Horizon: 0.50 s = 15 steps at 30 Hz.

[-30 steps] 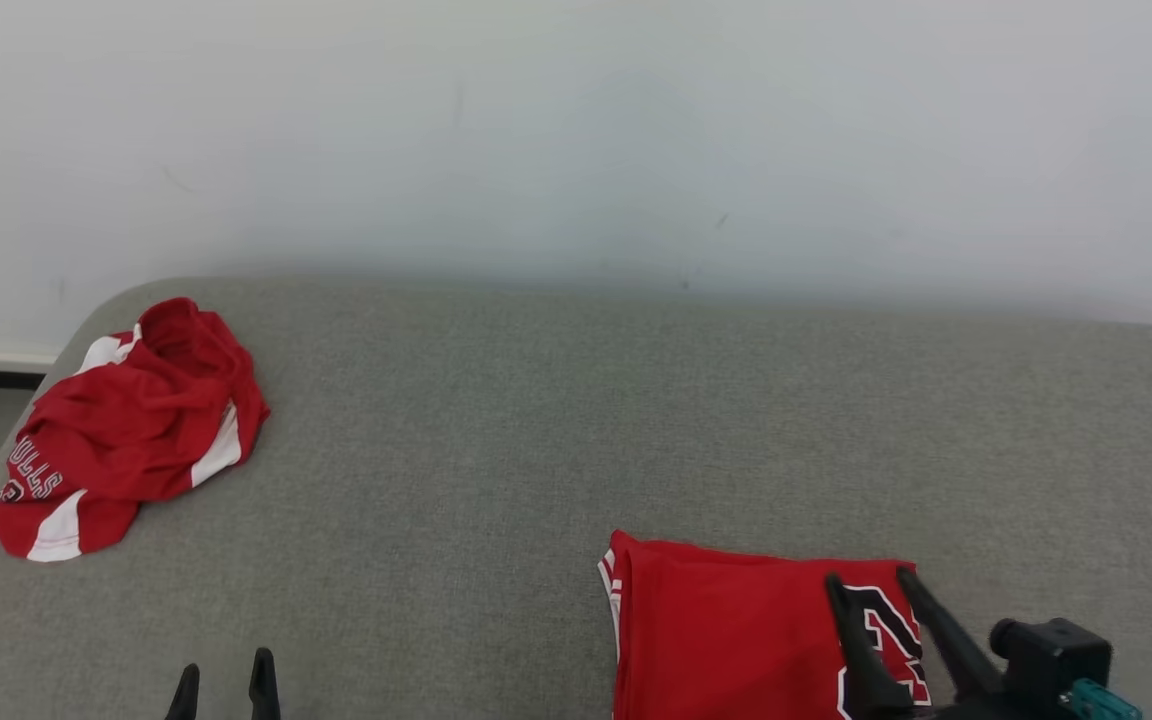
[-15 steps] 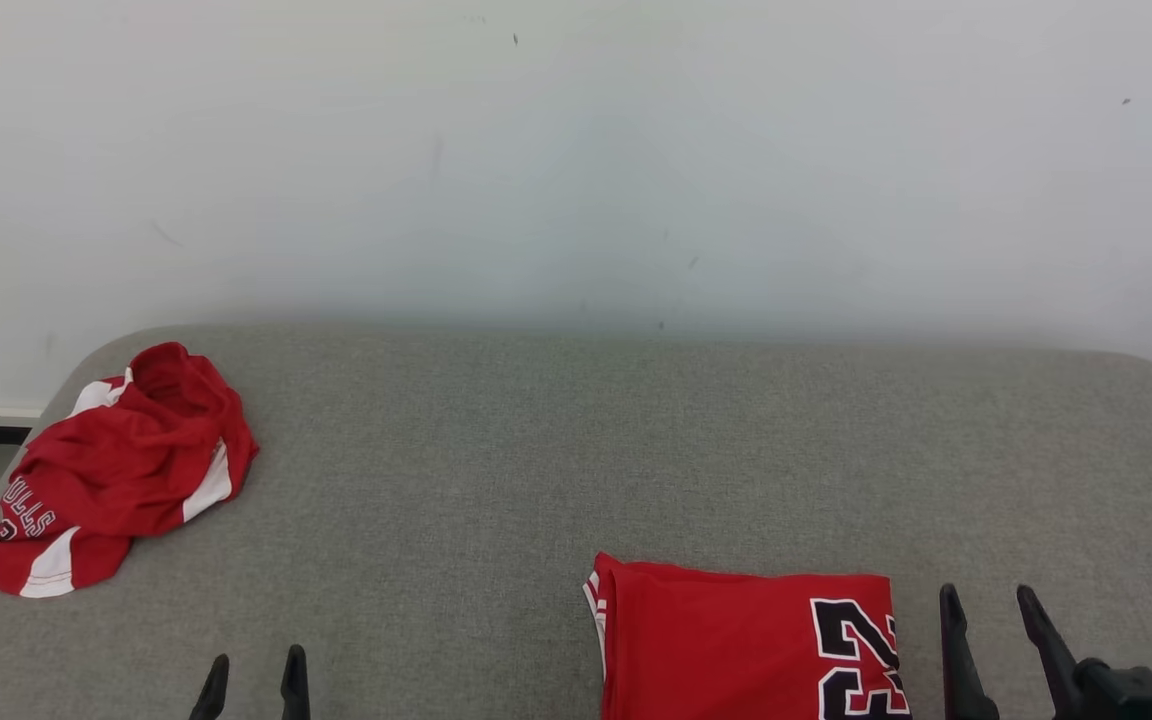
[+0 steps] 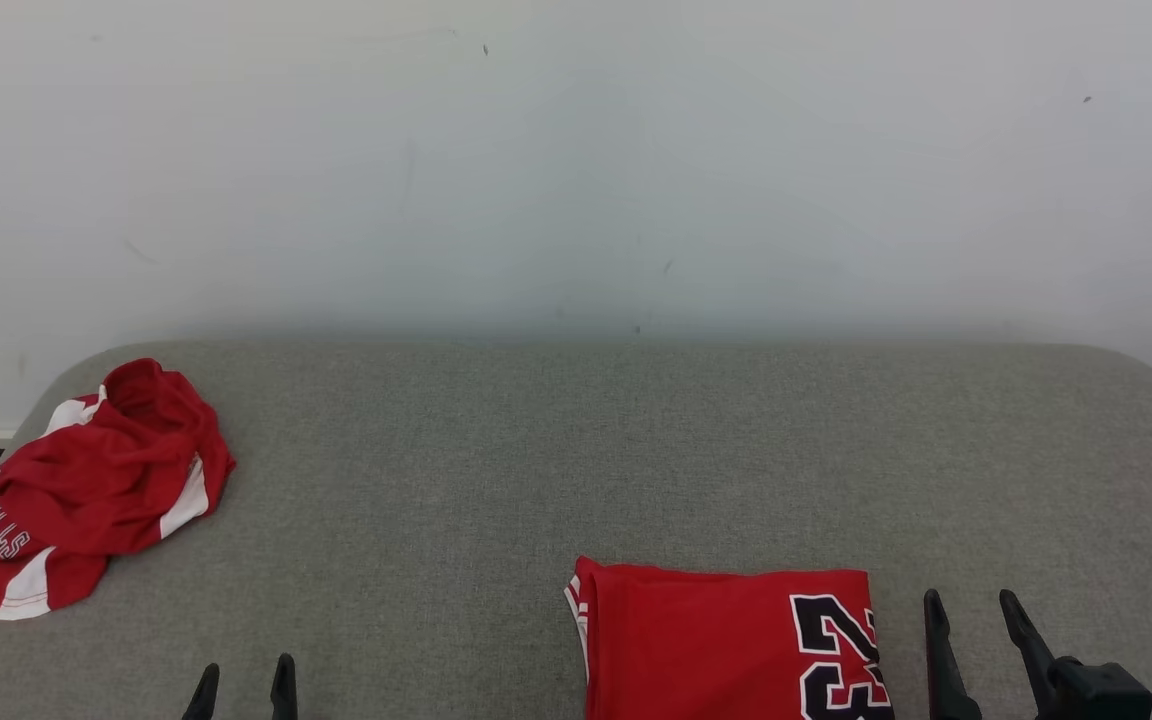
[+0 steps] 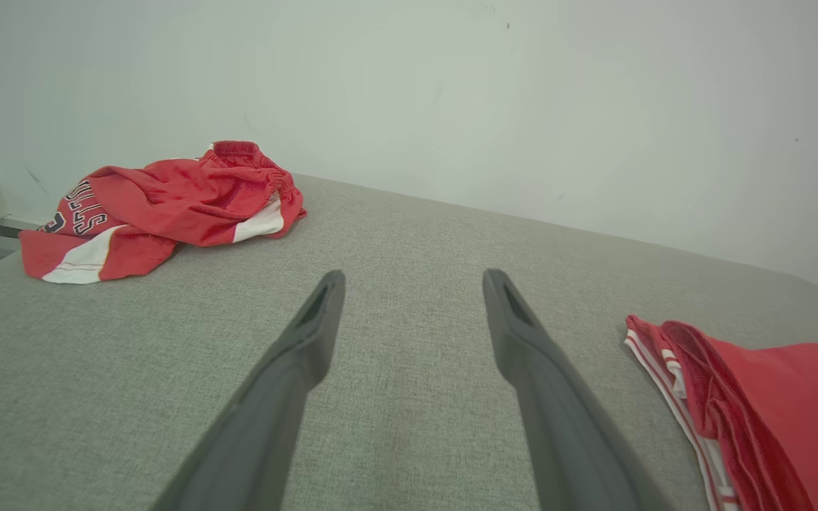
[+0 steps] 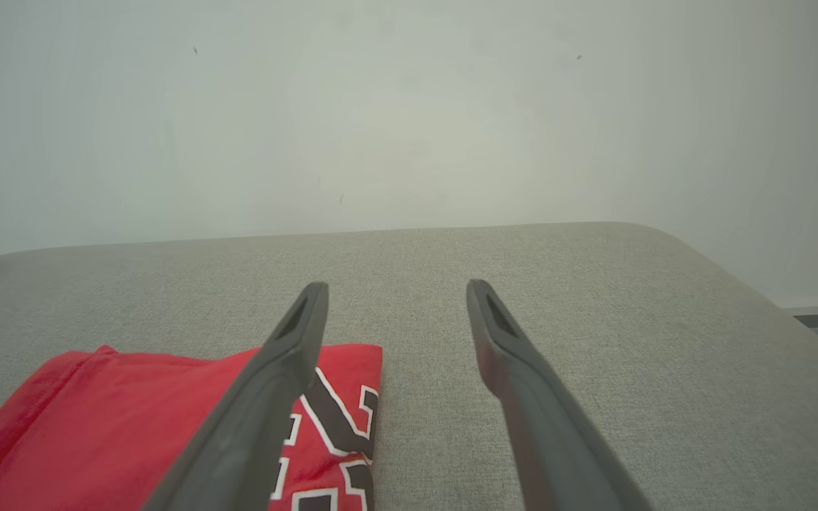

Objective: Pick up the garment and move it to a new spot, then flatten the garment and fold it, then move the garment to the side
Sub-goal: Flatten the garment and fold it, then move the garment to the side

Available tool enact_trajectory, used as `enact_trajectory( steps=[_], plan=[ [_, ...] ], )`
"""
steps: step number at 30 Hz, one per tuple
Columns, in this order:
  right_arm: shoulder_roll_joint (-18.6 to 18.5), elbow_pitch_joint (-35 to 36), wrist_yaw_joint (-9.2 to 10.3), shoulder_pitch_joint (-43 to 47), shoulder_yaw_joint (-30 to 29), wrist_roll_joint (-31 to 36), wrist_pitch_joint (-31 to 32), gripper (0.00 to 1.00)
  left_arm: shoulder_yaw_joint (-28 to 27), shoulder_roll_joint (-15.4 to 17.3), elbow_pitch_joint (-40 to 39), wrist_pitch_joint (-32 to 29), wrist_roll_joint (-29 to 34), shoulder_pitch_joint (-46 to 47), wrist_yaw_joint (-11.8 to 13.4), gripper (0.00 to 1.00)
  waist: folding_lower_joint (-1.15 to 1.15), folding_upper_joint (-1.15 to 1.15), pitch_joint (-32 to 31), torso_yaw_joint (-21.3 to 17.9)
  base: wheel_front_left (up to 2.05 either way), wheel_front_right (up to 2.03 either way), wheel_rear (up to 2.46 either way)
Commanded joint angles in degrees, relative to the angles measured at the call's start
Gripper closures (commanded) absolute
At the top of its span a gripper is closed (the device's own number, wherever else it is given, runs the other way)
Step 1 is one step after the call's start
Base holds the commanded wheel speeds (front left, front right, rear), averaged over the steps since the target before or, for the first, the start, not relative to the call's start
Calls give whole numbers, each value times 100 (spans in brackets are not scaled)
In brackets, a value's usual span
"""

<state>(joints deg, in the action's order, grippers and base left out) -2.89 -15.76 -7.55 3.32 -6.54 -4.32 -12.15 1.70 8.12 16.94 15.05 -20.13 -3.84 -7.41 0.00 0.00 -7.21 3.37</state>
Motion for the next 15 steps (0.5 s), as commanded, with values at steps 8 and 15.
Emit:
enact_trajectory(
  steps=[8,15],
  plan=[
    [5,-75,12,-96,-71,-81,7,0,-25,-42,-26,16,111,18,-10,0,0,0,55,-6,0,0,0],
    [4,-98,12,-178,-55,-1,157,0,28,-12,-32,16,78,18,-10,0,0,0,109,20,0,0,0]
  ],
)
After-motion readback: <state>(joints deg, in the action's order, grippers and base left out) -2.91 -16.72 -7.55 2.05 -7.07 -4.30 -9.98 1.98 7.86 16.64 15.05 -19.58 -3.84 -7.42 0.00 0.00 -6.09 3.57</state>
